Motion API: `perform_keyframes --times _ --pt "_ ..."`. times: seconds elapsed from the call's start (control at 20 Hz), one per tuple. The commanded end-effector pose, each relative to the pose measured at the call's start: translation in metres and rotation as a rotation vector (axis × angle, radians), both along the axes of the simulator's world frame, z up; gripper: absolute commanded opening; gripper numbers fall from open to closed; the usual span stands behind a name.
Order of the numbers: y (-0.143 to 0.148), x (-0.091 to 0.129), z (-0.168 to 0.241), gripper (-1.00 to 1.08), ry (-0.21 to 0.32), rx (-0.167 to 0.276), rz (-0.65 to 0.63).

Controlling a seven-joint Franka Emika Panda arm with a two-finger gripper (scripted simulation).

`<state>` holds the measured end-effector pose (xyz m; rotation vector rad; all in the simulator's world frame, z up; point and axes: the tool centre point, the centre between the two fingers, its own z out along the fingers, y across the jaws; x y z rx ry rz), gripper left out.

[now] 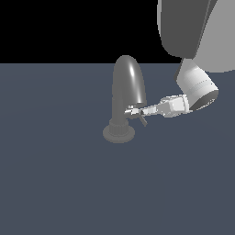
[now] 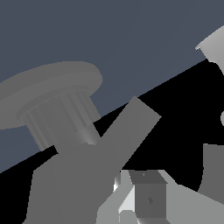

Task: Turn on the faucet by rotating a designated handle.

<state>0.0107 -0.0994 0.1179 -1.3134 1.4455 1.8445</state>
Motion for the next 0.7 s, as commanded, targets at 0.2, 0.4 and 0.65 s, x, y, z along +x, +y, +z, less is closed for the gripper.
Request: perform_keyframes --times 0.2,0.4,0.65 --pt "0.003 0.005 -0.031 -1.0 0.018 -0.015 -0.022" --pt "0.003 0.007 -0.04 -1.0 0.025 -0.016 -0.024" --pt "0.004 0.009 -0.05 -1.0 0.033 -0.017 -0.026"
